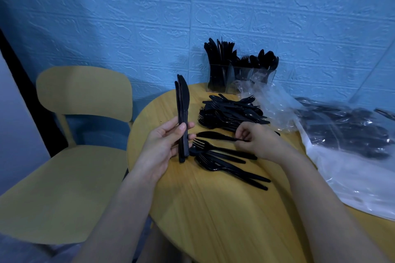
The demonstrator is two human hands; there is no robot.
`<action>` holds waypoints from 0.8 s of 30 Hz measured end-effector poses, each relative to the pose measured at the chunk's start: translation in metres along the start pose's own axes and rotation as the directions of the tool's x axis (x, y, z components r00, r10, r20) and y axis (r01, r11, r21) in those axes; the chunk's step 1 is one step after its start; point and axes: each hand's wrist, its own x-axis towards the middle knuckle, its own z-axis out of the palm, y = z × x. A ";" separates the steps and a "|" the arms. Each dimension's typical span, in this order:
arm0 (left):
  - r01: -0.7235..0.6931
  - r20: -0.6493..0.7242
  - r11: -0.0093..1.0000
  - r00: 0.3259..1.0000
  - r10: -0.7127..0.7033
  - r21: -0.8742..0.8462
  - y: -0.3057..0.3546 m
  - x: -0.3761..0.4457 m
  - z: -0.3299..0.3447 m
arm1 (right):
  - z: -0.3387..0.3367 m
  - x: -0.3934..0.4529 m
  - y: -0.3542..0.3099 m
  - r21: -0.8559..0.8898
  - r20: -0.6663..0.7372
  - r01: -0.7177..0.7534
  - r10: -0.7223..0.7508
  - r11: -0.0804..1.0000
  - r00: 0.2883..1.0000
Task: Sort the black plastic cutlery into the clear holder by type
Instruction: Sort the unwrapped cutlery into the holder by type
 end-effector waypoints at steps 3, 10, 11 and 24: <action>-0.003 0.005 1.000 1.000 0.003 0.003 0.000 0.000 0.000 | -0.004 0.000 -0.001 0.067 -0.036 -0.036 0.038 0.997 0.999; -0.004 0.063 0.999 0.998 0.001 0.035 -0.001 -0.002 0.002 | -0.012 -0.008 -0.029 0.718 -0.139 0.062 0.056 0.694 0.989; -0.006 0.074 0.999 0.997 0.002 0.047 -0.001 -0.002 0.003 | -0.010 -0.008 -0.035 0.750 -0.108 0.064 0.027 0.659 0.994; -0.004 0.202 0.997 0.979 -0.011 0.076 0.000 -0.006 0.007 | 0.027 0.001 -0.068 0.683 -0.208 0.165 -0.027 0.711 0.978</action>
